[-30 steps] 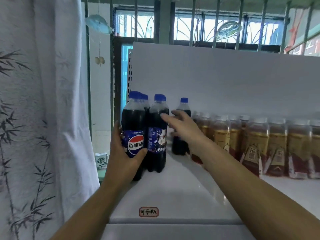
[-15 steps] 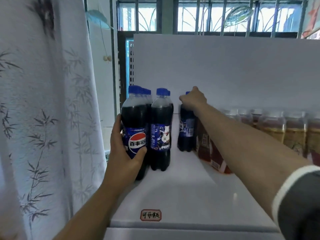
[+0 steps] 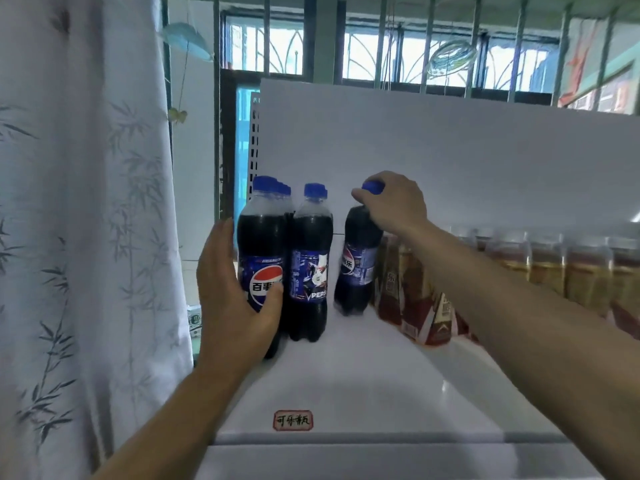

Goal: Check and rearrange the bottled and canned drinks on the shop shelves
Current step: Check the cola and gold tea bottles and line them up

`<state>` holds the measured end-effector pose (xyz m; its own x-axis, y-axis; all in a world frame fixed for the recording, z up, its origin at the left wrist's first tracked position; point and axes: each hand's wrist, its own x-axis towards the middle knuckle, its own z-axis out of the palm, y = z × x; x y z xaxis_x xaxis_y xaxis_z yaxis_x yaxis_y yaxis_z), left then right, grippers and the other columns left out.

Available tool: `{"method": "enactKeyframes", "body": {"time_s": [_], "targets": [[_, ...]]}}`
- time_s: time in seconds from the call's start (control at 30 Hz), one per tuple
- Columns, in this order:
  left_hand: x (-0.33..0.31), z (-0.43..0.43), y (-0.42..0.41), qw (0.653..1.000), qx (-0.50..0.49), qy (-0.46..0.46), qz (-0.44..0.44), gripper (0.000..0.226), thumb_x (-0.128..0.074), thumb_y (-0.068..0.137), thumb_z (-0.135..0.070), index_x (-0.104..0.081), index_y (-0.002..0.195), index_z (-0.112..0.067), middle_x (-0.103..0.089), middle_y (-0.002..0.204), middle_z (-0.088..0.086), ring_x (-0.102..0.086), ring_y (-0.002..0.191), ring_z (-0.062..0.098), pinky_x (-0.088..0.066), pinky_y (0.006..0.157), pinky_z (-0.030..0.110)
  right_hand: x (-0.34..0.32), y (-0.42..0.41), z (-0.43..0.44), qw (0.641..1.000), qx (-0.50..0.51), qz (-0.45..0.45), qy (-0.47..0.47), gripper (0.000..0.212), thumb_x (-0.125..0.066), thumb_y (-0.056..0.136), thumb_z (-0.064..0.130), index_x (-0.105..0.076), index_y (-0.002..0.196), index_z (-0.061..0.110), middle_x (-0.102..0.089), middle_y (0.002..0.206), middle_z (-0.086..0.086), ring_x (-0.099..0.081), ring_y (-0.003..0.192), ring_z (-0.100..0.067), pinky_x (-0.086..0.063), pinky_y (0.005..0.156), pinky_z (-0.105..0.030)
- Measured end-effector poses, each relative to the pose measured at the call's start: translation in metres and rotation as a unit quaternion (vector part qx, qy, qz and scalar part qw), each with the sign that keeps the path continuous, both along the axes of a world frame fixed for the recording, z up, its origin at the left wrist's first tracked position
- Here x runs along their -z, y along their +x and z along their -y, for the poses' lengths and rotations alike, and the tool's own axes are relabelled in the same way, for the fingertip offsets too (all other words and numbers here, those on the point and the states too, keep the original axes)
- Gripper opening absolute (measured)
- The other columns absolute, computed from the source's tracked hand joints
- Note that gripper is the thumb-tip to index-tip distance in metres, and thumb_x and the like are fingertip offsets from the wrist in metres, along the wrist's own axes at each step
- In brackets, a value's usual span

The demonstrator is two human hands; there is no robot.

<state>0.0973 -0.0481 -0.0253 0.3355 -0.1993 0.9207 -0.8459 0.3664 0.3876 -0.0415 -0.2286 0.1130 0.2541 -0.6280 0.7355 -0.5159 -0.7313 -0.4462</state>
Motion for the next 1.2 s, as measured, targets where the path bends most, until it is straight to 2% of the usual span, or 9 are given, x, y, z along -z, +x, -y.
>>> {"method": "enactKeyframes", "body": {"time_s": [0.07,0.13,0.33,0.4,0.57,0.7,0.9,1.07,1.2], "targets": [[-0.007,-0.006,-0.014,0.993,0.023,-0.058,0.1,0.073,-0.061,0.087,-0.013,-0.027,0.15,-0.017,-0.027,0.157,-0.006,-0.024,0.148,0.01,-0.027,0.121,0.034,-0.009,-0.017,-0.012,0.999,-0.007,0.002,-0.043,0.042,-0.064,0.093,0.052,-0.068,0.12,0.02,-0.067,0.121,0.002,-0.055,0.101,-0.013,-0.041,0.085,-0.028],[-0.014,-0.009,-0.038,0.984,0.123,-0.013,0.127,0.063,-0.058,0.088,-0.019,-0.035,0.147,-0.019,-0.034,0.155,-0.007,-0.032,0.145,0.013,-0.033,0.119,0.034,-0.018,-0.03,-0.025,0.997,-0.029,0.024,-0.07,0.041,-0.067,0.09,0.055,-0.07,0.112,0.021,-0.069,0.113,0.003,-0.057,0.098,-0.012,-0.046,0.086,-0.031],[-0.037,0.024,-0.087,0.899,0.314,0.262,-0.157,0.076,-0.066,0.069,-0.06,-0.032,0.136,-0.048,-0.048,0.138,-0.024,-0.05,0.124,-0.002,-0.045,0.101,0.025,-0.022,-0.051,-0.047,0.964,-0.193,0.18,0.036,0.023,-0.08,0.083,0.042,-0.073,0.089,0.021,-0.072,0.092,0.003,-0.067,0.089,-0.012,-0.053,0.081,-0.029],[-0.038,0.039,-0.09,0.88,0.341,0.256,-0.209,0.063,-0.068,0.068,-0.054,-0.04,0.124,-0.045,-0.061,0.122,-0.021,-0.064,0.104,-0.001,-0.051,0.084,0.019,-0.014,-0.056,-0.046,0.948,-0.227,0.218,0.043,0.018,-0.08,0.084,0.04,-0.071,0.086,0.024,-0.072,0.089,0.004,-0.067,0.087,-0.012,-0.051,0.075,-0.025],[-0.038,0.064,-0.089,0.858,0.386,0.239,-0.24,0.046,-0.074,0.076,-0.05,-0.057,0.117,-0.039,-0.073,0.104,-0.013,-0.072,0.095,0.009,-0.055,0.078,0.029,0.005,-0.064,-0.027,0.897,-0.35,0.256,0.088,0.02,-0.072,0.091,0.036,-0.068,0.107,0.025,-0.075,0.107,0.001,-0.07,0.098,-0.007,-0.053,0.087,-0.026],[-0.045,0.074,-0.089,0.813,0.43,0.256,-0.297,0.042,-0.066,0.07,-0.053,-0.069,0.106,-0.032,-0.077,0.099,-0.004,-0.074,0.092,0.014,-0.053,0.083,0.033,0.034,-0.065,-0.005,0.825,-0.461,0.261,0.197,0.056,-0.068,0.084,0.059,-0.06,0.13,0.027,-0.067,0.132,-0.006,-0.063,0.123,-0.028,-0.047,0.108,-0.053],[-0.024,0.079,-0.093,0.775,0.477,0.253,-0.329,0.03,-0.055,0.074,-0.053,-0.08,0.08,-0.037,-0.078,0.085,-0.002,-0.074,0.078,0.012,-0.055,0.074,0.028,0.057,-0.064,-0.006,0.85,-0.404,0.28,0.189,0.048,-0.072,0.082,0.046,-0.065,0.123,0.023,-0.071,0.12,-0.006,-0.068,0.113,-0.028,-0.053,0.101,-0.052],[-0.017,0.077,-0.097,0.812,0.415,0.316,-0.261,0.05,-0.063,0.071,-0.064,-0.061,0.113,-0.035,-0.075,0.085,-0.009,-0.067,0.065,0.004,-0.043,0.047,0.017,0.058,-0.063,-0.015,0.867,-0.347,0.333,0.128,0.04,-0.08,0.075,0.046,-0.066,0.11,0.032,-0.074,0.098,0.014,-0.072,0.095,-0.01,-0.057,0.083,-0.029],[-0.014,0.071,-0.095,0.756,0.47,0.308,-0.336,0.054,-0.071,0.069,-0.058,-0.066,0.115,-0.031,-0.076,0.093,-0.002,-0.071,0.071,0.009,-0.051,0.051,0.022,0.063,-0.059,-0.013,0.81,-0.414,0.35,0.224,0.051,-0.067,0.083,0.049,-0.067,0.124,0.018,-0.071,0.115,-0.006,-0.068,0.105,-0.024,-0.054,0.089,-0.04]]}}
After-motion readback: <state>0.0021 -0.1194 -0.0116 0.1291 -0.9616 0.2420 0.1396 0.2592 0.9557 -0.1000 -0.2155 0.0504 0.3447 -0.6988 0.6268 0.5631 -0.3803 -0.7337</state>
